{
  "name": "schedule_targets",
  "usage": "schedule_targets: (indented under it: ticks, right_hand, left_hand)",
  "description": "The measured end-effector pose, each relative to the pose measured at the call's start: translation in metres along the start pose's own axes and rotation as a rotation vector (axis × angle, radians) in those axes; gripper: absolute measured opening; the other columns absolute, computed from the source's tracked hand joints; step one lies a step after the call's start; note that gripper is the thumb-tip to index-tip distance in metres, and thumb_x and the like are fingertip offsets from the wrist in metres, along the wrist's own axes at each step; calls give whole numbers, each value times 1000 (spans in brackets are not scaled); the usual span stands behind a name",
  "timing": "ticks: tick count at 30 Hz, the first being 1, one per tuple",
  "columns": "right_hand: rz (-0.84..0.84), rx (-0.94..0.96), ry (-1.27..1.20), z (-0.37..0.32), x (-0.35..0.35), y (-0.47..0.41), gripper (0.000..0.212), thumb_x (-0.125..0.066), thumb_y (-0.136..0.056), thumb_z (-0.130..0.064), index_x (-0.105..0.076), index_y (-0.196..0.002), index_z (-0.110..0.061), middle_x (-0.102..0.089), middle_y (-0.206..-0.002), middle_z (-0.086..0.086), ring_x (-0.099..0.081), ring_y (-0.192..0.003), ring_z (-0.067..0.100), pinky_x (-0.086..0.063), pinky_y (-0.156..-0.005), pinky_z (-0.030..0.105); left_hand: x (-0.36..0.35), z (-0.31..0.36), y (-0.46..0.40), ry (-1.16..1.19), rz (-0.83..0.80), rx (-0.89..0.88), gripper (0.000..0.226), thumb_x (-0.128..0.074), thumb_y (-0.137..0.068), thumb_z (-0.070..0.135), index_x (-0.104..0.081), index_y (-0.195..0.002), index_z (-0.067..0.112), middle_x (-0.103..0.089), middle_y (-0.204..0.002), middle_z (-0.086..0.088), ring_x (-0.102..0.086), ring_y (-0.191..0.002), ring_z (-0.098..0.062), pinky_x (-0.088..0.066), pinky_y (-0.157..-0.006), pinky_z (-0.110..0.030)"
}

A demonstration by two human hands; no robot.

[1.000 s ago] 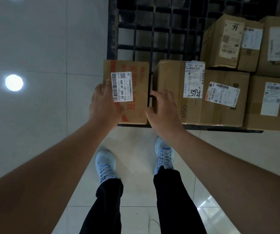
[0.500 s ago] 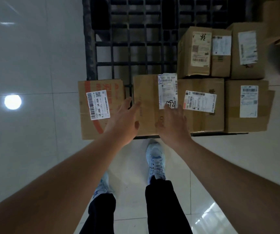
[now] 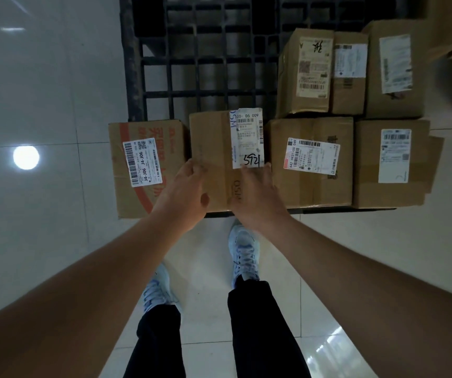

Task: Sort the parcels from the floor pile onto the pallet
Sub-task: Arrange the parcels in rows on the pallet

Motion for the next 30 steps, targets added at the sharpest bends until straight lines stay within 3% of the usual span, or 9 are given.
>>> schedule_targets:
  ticks: [5,9,13,16,20,27,30]
  right_hand:
    - [25,-12,48,-17,20,15,71,-63,-95,-39,-31,-158,-29,-2,-175,12,-6,-160,42,-26,-125,59]
    - [83,-1,23,-44,43,47,71,-60,-96,-38,-32,-160,-29,-12,-172,14,-22,-154,45,-35,-120,57]
    - [163,2,-24,-74,70,104,76,-60,-98,-41,-25,-165,-27,-16,-171,12,-27,-153,39,-38,-118,56]
    - [227,20,-53,-98,95,162,73,-59,-99,-44,-29,-163,-28,-28,-165,11,-32,-150,34,-38,-117,55]
    - [342,39,-1,-125,138,259,58,-49,-102,-48,-42,-155,-26,-44,-152,9,-44,-139,33,-42,-111,54]
    - [521,-12,39,-142,214,440,51,-41,-105,-53,-53,-143,-21,-47,-151,9,-46,-138,33,-43,-110,54]
    - [643,-35,53,-136,247,513,52,-38,-106,-56,-52,-147,-28,-49,-150,5,-49,-137,30,-46,-108,52]
  left_hand:
    - [27,18,12,-5,37,-61,57,-67,-95,20,-47,-149,18,-40,-156,-6,-55,-128,-32,-51,-97,-43]
    - [67,38,30,-63,69,-80,65,-66,-97,26,-39,-155,21,-31,-165,-8,-47,-140,-36,-49,-105,-50]
    - [115,65,72,-115,126,-177,65,-68,-96,28,-40,-154,20,-38,-160,-9,-51,-135,-36,-49,-96,-43]
    - [156,86,116,-169,153,-248,62,-65,-98,32,-40,-154,21,-40,-158,-9,-53,-133,-36,-47,-90,-38]
    - [214,120,187,-245,153,-359,58,-56,-102,37,-38,-156,22,-40,-158,-12,-46,-139,-38,-48,-101,-48]
    - [315,210,310,-415,244,-590,57,-39,-106,50,-37,-156,21,-42,-155,-10,-45,-139,-35,-40,-108,-49]
    - [345,261,356,-491,287,-673,62,-34,-106,55,-33,-158,22,-38,-158,-9,-44,-140,-34,-40,-112,-51]
Point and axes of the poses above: each hand's wrist, its own y-axis away from the middle knuckle, its own x-axis out of the back of the hand, z = x × y, the point moved 3 cm from there along -y, towards the middle knuckle
